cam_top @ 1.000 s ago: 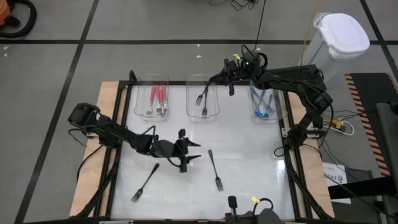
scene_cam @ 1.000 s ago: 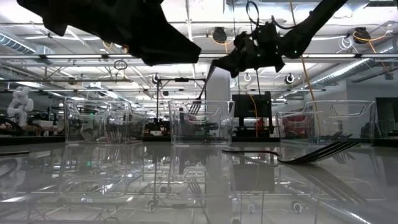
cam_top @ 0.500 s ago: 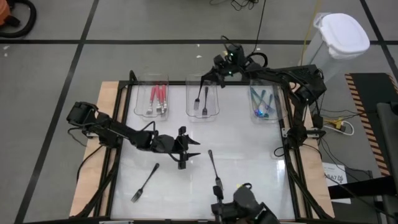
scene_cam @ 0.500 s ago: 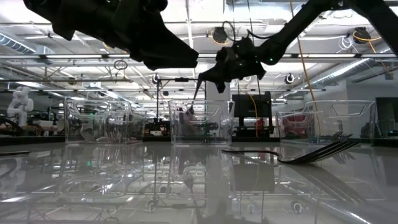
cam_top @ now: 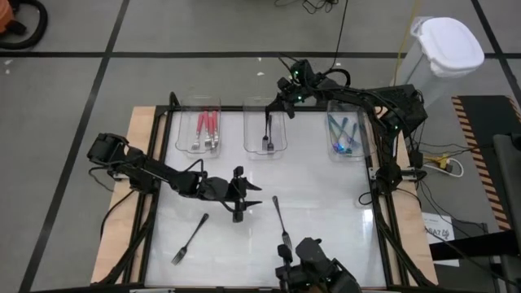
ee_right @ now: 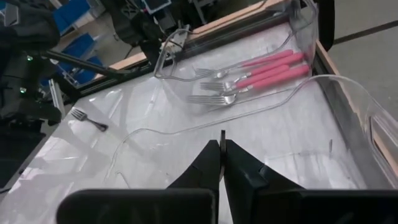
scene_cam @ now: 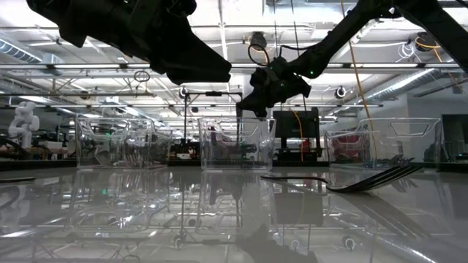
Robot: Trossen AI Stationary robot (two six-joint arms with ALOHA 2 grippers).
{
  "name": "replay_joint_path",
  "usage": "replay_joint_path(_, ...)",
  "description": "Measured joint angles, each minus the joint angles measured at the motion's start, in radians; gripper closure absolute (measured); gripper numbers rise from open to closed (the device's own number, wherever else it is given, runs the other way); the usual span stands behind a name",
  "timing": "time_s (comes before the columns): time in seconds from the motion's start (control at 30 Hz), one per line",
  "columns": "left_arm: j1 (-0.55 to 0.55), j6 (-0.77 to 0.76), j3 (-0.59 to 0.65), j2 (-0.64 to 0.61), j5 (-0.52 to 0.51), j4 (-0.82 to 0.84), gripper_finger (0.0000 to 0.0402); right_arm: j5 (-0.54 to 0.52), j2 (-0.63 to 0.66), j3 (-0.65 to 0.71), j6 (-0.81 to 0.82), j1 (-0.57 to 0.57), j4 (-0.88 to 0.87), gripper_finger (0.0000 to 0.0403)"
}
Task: Sort silverware by color (type)
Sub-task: Put the black fork into the middle transparent bin
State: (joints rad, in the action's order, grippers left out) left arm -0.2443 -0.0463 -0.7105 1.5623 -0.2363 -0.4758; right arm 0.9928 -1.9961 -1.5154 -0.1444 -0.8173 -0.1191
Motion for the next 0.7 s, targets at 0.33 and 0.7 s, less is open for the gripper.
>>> replay_joint_path(0.33, 0.0, -0.001, 0.0, 0.001, 0.0, -0.002, 0.0195, -0.101, 0.002, 0.0, -0.005, 0.009, -0.028, 0.0385)
replay_joint_path(0.7, 0.0, -0.001, 0.0, 0.001, -0.001, -0.002, 0.0195, -0.23, 0.001, 0.001, -0.038, 0.034, -0.028, 0.0283)
